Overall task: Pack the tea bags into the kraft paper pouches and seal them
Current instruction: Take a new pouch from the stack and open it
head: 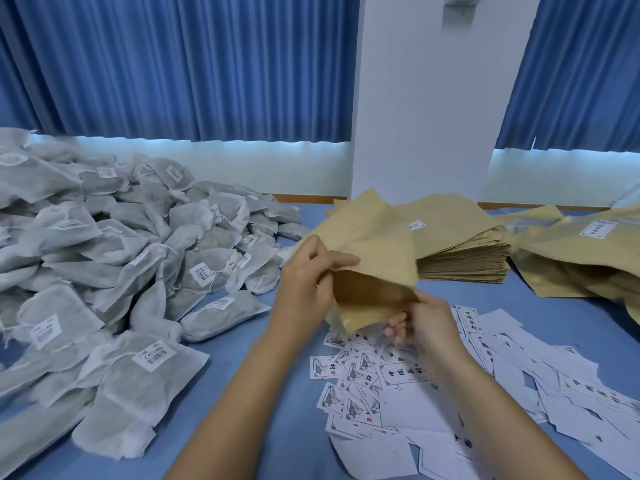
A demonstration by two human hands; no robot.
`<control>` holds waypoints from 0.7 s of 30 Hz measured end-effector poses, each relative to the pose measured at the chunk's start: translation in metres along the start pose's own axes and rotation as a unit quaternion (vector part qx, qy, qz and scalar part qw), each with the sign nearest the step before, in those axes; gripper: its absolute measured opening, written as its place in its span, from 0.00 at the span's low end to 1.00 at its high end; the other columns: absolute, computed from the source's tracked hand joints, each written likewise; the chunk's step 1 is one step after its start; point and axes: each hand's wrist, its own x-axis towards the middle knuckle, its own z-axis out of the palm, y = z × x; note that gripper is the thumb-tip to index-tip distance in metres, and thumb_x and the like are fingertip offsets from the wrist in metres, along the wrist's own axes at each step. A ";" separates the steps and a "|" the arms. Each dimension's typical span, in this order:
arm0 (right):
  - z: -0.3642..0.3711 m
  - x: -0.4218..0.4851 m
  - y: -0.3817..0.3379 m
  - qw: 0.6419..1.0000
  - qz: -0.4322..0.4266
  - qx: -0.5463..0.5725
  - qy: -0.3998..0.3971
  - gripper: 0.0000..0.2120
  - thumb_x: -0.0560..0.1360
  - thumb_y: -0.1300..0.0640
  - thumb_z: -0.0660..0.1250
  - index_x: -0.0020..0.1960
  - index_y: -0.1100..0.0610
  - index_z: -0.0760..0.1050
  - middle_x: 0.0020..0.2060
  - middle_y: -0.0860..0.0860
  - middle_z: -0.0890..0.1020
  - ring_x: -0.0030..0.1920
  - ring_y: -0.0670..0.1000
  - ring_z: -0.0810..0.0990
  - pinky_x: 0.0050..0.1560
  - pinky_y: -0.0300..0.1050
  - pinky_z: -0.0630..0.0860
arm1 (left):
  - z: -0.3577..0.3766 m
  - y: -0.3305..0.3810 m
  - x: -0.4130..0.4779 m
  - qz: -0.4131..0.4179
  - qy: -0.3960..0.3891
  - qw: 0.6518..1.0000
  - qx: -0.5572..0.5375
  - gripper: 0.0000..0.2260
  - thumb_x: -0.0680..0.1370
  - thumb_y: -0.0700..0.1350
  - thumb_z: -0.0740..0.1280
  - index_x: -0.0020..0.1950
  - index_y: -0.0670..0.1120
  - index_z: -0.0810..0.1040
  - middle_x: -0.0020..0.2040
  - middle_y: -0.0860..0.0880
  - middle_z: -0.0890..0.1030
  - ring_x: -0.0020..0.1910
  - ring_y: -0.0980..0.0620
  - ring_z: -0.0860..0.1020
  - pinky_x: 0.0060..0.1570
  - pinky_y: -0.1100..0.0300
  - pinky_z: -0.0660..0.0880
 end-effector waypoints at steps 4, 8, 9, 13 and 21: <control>0.005 0.003 -0.023 0.992 -0.012 0.121 0.019 0.11 0.78 0.70 0.52 0.40 0.64 0.69 0.20 0.55 0.76 0.19 0.49 0.75 0.17 0.35 0.65 | -0.032 -0.069 -0.001 -0.205 -0.078 0.961 0.170 0.26 0.72 0.64 0.66 0.68 0.61 0.71 0.66 0.52 0.70 0.65 0.50 0.67 0.65 0.55 0.66; 0.016 0.002 -0.028 0.976 -0.050 0.210 0.003 0.12 0.80 0.69 0.51 0.40 0.62 0.67 0.25 0.58 0.79 0.21 0.49 0.76 0.18 0.36 0.67 | -0.045 -0.130 -0.020 -0.377 -0.136 0.850 0.343 0.26 0.77 0.57 0.65 0.73 0.53 0.67 0.70 0.42 0.68 0.68 0.40 0.65 0.62 0.47 0.67; 0.018 0.002 -0.026 0.975 -0.058 0.215 0.003 0.13 0.80 0.69 0.51 0.40 0.62 0.68 0.25 0.57 0.79 0.22 0.49 0.76 0.19 0.36 0.68 | -0.042 -0.137 -0.021 -0.361 -0.149 0.862 0.323 0.22 0.77 0.54 0.65 0.70 0.49 0.71 0.65 0.41 0.73 0.63 0.41 0.70 0.57 0.50 0.70; 0.015 0.002 -0.023 0.959 -0.066 0.276 0.026 0.12 0.81 0.69 0.51 0.41 0.61 0.66 0.23 0.55 0.79 0.23 0.49 0.77 0.22 0.37 0.71 | -0.035 -0.131 -0.024 -0.281 -0.160 0.882 0.344 0.09 0.75 0.51 0.66 0.52 0.48 0.74 0.48 0.47 0.78 0.49 0.45 0.76 0.38 0.55 0.69; 0.006 0.005 -0.017 0.948 -0.044 0.305 0.075 0.10 0.81 0.68 0.52 0.43 0.60 0.65 0.27 0.58 0.76 0.22 0.49 0.76 0.24 0.37 0.73 | -0.027 -0.106 -0.020 -0.186 -0.089 0.858 0.470 0.15 0.69 0.61 0.69 0.46 0.52 0.80 0.49 0.44 0.78 0.55 0.42 0.72 0.51 0.47 0.64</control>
